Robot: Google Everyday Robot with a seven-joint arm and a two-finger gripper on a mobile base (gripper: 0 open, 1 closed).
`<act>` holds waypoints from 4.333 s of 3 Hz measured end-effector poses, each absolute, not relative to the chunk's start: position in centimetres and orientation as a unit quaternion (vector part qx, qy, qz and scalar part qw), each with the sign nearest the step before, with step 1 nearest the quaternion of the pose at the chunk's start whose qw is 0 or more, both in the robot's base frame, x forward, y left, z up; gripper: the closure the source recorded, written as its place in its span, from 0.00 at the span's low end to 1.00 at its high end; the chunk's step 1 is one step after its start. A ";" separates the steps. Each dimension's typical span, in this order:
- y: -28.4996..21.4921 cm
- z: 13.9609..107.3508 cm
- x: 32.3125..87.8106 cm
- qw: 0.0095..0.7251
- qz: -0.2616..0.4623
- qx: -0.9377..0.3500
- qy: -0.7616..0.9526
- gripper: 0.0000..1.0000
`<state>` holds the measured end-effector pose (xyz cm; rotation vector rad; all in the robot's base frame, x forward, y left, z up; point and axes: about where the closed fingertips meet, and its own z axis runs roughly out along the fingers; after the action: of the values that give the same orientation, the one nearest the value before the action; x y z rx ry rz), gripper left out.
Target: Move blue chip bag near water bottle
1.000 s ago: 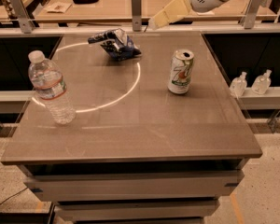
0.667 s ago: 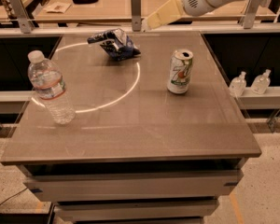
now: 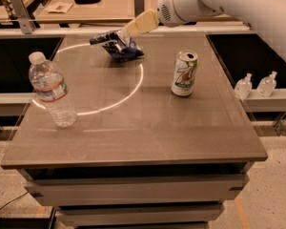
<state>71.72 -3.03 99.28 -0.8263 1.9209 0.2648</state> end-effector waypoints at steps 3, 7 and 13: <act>2.3 95.2 74.4 0.505 0.069 -0.391 0.766 0.00; 5.8 90.4 77.0 0.488 0.073 -0.403 0.771 0.00; 2.9 96.6 74.6 0.498 0.130 -0.382 0.767 1.00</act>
Offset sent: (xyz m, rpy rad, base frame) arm 0.0283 0.0587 -0.0382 -0.1157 -0.1049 0.0779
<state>74.62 2.92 96.57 -0.9249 1.8577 0.3145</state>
